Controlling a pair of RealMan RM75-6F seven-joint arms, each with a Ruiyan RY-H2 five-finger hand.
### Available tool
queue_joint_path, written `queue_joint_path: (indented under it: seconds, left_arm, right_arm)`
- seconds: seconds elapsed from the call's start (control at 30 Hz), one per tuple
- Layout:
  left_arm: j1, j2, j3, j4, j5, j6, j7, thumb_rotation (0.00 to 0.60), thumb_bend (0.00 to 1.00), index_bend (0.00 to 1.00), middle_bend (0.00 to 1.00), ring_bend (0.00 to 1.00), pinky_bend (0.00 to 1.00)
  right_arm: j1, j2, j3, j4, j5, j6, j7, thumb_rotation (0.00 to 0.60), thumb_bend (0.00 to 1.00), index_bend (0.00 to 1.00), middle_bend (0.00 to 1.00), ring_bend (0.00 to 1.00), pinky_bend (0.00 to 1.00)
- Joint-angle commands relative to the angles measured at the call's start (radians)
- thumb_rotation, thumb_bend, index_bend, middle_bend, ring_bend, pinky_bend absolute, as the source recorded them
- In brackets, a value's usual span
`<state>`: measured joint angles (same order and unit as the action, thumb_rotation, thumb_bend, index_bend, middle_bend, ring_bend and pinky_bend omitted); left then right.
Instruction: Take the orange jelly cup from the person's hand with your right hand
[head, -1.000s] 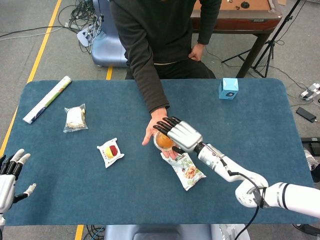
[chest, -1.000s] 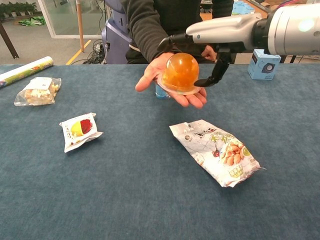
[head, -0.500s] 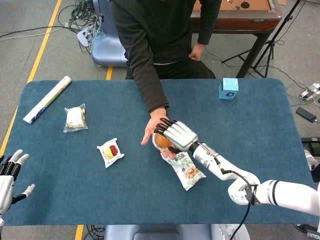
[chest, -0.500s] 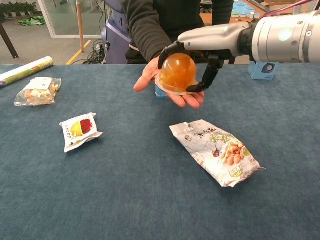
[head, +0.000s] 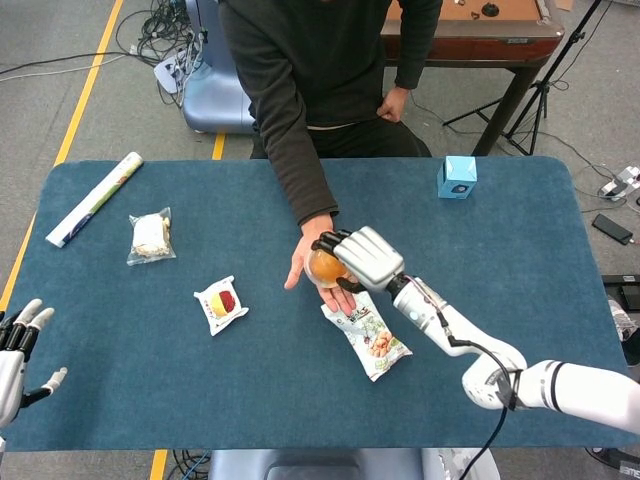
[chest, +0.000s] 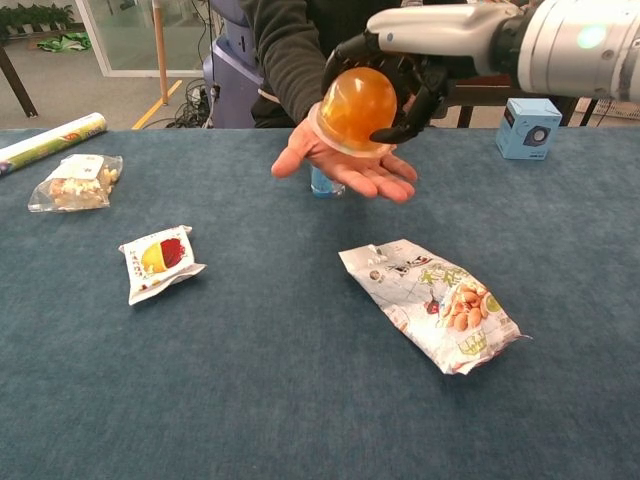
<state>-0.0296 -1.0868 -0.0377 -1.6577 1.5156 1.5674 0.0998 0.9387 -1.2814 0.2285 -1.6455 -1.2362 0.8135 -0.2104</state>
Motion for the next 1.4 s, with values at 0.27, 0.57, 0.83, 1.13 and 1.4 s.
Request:
queue_joint_path:
  seconds: [0.27, 0.57, 0.83, 1.13, 1.4]
  left_arm:
    - [-0.002, 0.001, 0.000, -0.005, 0.004, -0.003, 0.005, 0.600, 0.21, 0.14, 0.07, 0.09, 0.02]
    - [-0.008, -0.007, 0.003, -0.009, 0.013, -0.011, 0.013, 0.600, 0.21, 0.14, 0.07, 0.09, 0.02]
    - [-0.013, -0.011, 0.006, -0.018, 0.026, -0.014, 0.025, 0.600, 0.21, 0.14, 0.07, 0.09, 0.02]
    - [-0.008, -0.008, 0.008, -0.022, 0.025, -0.009, 0.027, 0.600, 0.21, 0.14, 0.07, 0.09, 0.02]
    - [-0.009, -0.011, 0.007, -0.010, 0.016, -0.015, 0.017, 0.600, 0.21, 0.14, 0.07, 0.09, 0.02]
  right_arm:
    - [-0.120, 0.168, -0.029, -0.086, -0.041, 0.107, 0.067, 0.600, 0.54, 0.64, 0.42, 0.36, 0.71]
    - [-0.193, 0.215, -0.100, -0.053, -0.025, 0.087, 0.091, 0.600, 0.54, 0.64, 0.42, 0.37, 0.72]
    - [-0.187, 0.120, -0.126, 0.079, -0.009, 0.011, 0.126, 0.600, 0.54, 0.64, 0.42, 0.37, 0.72]
    - [-0.135, -0.051, -0.127, 0.282, -0.001, -0.079, 0.135, 0.600, 0.54, 0.64, 0.42, 0.37, 0.72]
    - [-0.110, -0.137, -0.128, 0.392, 0.024, -0.133, 0.126, 0.600, 0.51, 0.62, 0.39, 0.35, 0.68]
